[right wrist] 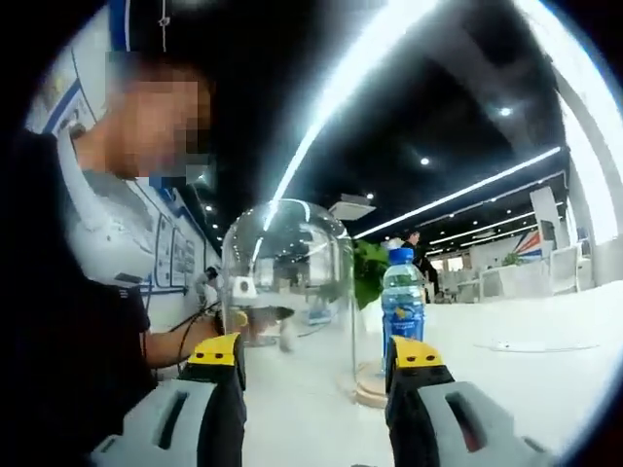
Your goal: Open the cover put in the Mizone put the cover back on
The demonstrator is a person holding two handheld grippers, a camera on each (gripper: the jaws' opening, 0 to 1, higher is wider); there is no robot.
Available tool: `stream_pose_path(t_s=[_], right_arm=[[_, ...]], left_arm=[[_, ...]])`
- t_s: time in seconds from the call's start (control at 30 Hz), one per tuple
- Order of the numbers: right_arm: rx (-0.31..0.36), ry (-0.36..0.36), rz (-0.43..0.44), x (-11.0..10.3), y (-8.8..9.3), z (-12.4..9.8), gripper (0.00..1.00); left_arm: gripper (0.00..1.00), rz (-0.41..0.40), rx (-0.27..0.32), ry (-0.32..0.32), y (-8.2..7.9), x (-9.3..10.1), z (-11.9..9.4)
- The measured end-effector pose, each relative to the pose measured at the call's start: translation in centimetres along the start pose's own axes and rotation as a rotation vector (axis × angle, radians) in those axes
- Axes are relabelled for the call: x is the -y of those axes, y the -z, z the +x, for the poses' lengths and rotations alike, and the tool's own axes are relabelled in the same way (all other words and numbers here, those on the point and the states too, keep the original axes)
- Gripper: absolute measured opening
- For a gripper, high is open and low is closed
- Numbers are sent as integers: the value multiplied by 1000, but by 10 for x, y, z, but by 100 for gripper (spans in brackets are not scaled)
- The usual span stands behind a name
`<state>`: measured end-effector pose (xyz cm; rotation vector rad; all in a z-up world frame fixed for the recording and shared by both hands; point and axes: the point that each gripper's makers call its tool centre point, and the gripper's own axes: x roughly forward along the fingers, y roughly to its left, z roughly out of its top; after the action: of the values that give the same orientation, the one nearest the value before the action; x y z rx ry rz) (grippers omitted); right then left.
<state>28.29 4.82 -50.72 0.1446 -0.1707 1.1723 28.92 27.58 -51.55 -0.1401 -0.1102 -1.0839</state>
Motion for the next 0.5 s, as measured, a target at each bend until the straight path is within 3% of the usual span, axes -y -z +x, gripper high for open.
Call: stream_pose_path(t_s=[0.2,0.37,0.5], right_arm=[[12,-65,28,-12,-1,12,69],[1,-77,30,-15,-3,25,71],[-1,-78,24,-17,-7,33,74]], left_arm=[[55,-22,-4,24,1,4,8],[60,-30,-10,9,-3,1,18],[67,9,-19,13,-8,5,27]])
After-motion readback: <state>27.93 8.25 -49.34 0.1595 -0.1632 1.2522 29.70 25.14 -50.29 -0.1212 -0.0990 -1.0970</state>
